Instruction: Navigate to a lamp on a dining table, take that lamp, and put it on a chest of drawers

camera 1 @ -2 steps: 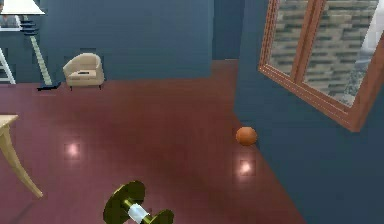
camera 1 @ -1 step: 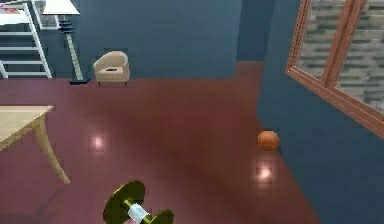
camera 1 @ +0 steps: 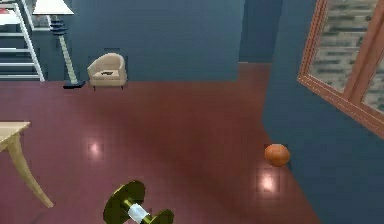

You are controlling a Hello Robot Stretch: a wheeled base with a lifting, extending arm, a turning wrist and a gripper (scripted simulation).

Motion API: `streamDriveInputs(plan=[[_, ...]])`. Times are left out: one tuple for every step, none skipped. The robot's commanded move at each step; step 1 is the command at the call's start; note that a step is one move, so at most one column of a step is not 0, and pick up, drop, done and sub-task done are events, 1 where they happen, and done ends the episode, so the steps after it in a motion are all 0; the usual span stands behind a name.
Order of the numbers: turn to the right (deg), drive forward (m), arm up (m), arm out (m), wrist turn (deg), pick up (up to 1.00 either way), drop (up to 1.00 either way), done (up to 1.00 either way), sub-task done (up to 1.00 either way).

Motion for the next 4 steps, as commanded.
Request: streamDriveInputs(plan=[[45.0, 0.0, 0.0, 0.0, 0.0, 0.0, 0.0, 0.0, 0.0], [45.0, 0.0, 0.0, 0.0, 0.0, 0.0, 0.0, 0.0, 0.0], [45.0, 0.0, 0.0, 0.0, 0.0, 0.0, 0.0, 0.0, 0.0], [30.0, 0.0, 0.0, 0.0, 0.0, 0.0, 0.0, 0.0, 0.0]])
